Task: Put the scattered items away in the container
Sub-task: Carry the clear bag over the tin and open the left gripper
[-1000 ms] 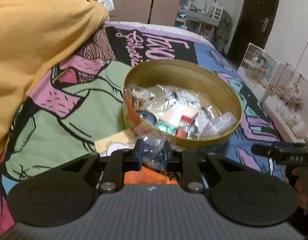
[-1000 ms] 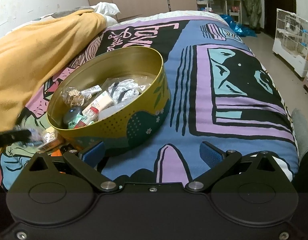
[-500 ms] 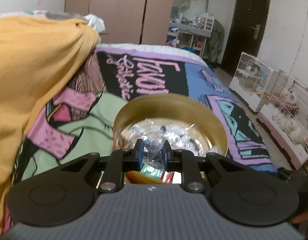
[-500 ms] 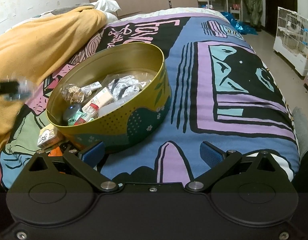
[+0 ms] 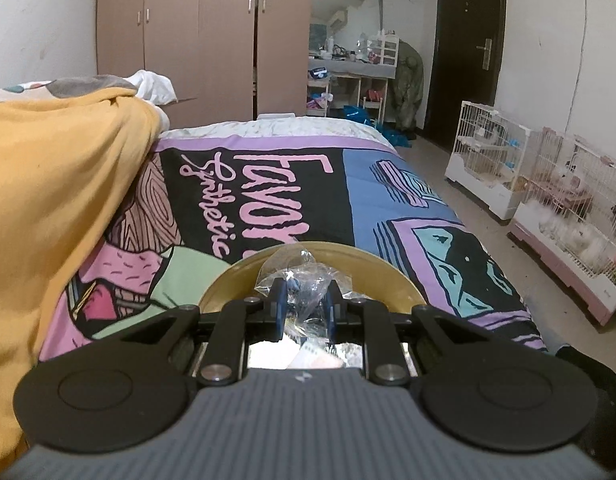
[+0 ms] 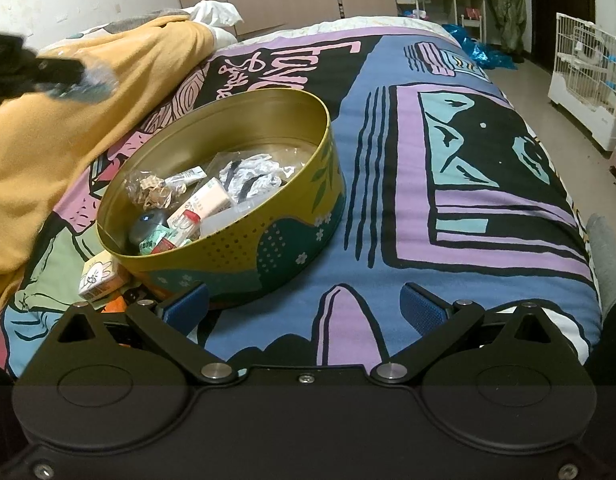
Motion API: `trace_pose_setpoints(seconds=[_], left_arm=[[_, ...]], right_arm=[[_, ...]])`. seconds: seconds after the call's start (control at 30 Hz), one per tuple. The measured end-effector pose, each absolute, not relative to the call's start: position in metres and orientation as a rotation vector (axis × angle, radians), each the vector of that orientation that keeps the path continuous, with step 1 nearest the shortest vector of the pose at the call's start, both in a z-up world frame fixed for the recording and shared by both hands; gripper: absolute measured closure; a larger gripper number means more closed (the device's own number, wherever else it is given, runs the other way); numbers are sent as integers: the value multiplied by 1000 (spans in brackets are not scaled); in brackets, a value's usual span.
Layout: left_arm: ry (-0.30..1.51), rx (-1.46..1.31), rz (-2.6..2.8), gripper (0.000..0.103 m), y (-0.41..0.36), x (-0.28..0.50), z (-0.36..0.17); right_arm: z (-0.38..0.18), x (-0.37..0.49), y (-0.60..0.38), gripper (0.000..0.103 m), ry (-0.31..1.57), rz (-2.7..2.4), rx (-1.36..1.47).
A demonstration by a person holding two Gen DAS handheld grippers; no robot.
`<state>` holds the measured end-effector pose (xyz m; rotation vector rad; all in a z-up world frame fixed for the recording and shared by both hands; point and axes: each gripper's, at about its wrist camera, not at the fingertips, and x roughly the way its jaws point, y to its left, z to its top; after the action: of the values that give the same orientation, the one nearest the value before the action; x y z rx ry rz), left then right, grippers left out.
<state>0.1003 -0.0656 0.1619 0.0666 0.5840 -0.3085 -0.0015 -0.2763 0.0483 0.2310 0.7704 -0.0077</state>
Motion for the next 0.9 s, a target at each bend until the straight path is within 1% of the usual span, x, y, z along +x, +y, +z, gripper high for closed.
trace_pose_setpoints(seconds=[0.3, 0.33, 0.37, 0.4, 0.43, 0.5, 0.73, 0.9], left_arm=[[630, 95, -224, 80, -91, 143, 139], [630, 95, -216, 60, -92, 145, 135], [635, 91, -205, 31, -92, 147, 132], [648, 86, -180, 18, -90, 150, 129], [650, 85, -158, 0, -88, 149, 127], [610, 87, -149, 0, -81, 141, 125], [640, 18, -198, 0, -41, 119, 110], [662, -4, -182, 0, -7, 96, 88]], right_arm=[[47, 2, -278, 0, 787, -7, 244], [46, 3, -279, 0, 791, -9, 250], [45, 4, -280, 0, 796, -11, 256], [44, 4, -282, 0, 801, -11, 264], [43, 5, -283, 0, 806, -14, 272], [41, 6, -286, 0, 810, -18, 285], [36, 9, -291, 0, 830, -31, 320], [33, 10, -291, 0, 844, -44, 317]])
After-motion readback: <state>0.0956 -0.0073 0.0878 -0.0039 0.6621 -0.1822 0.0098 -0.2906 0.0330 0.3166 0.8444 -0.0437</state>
